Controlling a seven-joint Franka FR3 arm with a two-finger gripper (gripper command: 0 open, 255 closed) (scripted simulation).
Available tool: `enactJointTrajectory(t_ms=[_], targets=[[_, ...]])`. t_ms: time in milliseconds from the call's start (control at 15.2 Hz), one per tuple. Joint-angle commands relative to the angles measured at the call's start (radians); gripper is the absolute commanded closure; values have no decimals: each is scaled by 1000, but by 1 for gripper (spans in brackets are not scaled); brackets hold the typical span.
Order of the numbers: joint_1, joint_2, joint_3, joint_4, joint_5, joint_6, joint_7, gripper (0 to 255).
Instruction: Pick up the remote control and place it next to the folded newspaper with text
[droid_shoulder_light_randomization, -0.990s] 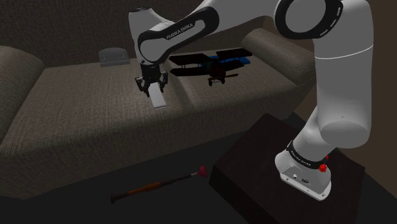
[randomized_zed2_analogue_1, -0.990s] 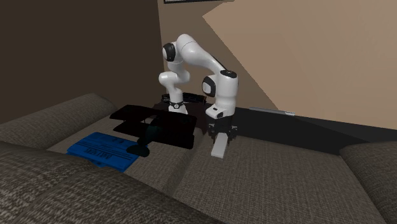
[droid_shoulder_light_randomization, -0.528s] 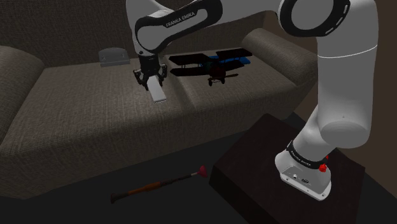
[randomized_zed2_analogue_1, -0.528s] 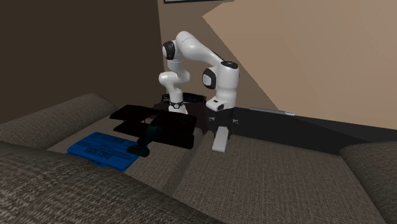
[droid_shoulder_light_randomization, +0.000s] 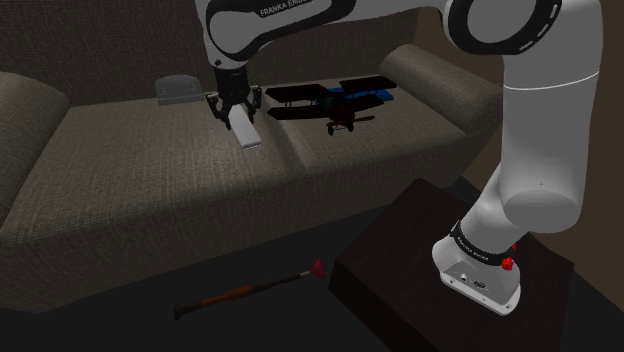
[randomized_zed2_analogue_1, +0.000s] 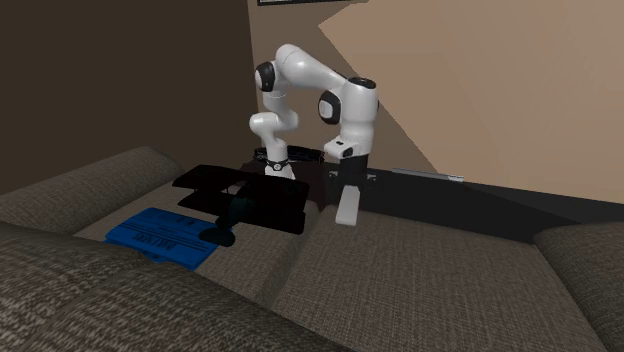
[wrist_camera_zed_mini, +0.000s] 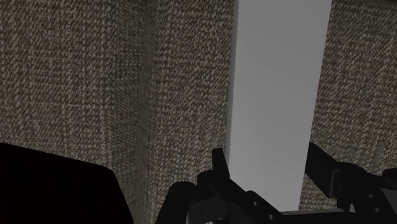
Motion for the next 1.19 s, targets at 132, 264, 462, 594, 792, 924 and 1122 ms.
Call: enactJointTrajectory(t_ms=[132,264,462,594,792,924,1122], targets=[[-17,-41,0,-26,11,-13,-18,255],[-52,-106,-4,-122,27,21,-52,255],[-100,-195,-14,-247,51,63,-109,255],[-130,-249,-24,-322,66,86,-149,255],[-171,-324,-43,-421,88,115,-214,255],[-198,-370,-58,-481,100,131,-258,255],[-234,-434,-85,-560,116,150,-328,255]])
